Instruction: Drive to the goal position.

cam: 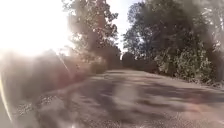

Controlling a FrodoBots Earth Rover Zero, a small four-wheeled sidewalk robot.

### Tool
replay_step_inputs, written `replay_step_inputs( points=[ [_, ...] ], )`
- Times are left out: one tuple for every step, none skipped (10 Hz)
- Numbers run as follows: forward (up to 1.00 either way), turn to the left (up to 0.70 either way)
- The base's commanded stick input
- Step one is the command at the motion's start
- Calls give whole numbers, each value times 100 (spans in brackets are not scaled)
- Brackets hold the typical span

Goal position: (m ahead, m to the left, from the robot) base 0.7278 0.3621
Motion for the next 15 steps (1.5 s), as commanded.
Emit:
replay_step_inputs(
  points=[
    [5, 0],
    [5, 0],
    [6, 0],
    [6, 0],
    [5, 0],
    [6, 0],
    [6, 0],
    [5, 0],
    [6, 0],
    [6, 0],
    [5, 0],
    [6, 0],
    [5, 0],
    [5, 0],
    [6, 0]
  ],
)
